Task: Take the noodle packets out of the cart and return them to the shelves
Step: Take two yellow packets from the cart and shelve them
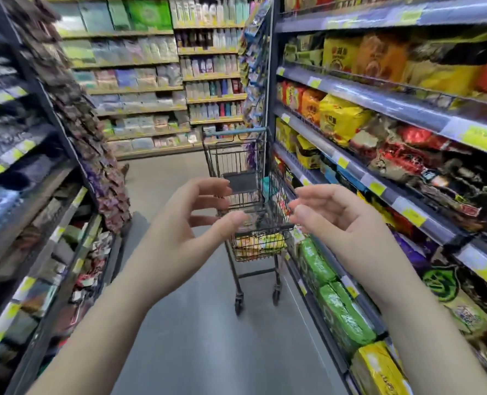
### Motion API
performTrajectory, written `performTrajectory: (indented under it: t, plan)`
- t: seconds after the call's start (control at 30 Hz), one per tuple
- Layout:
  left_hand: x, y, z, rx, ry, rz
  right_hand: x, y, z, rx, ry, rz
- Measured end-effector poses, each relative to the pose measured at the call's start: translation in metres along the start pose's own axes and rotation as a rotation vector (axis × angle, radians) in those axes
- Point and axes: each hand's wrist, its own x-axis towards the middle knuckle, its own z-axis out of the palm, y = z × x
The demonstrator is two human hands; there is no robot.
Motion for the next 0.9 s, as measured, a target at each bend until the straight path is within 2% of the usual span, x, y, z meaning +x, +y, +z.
performTrajectory:
  t: [0.4,0.9]
  plan:
    - [0.149,-0.088,0.059,-0.062,-0.001,-0.242,0.175,0.090,-0.055,-0.006,-0.118,0.136]
    - [0.343,-0.267,0.048,-0.158,-0.117,-0.366,0.394,0.195,-0.003,-0.060,-0.138,0.297]
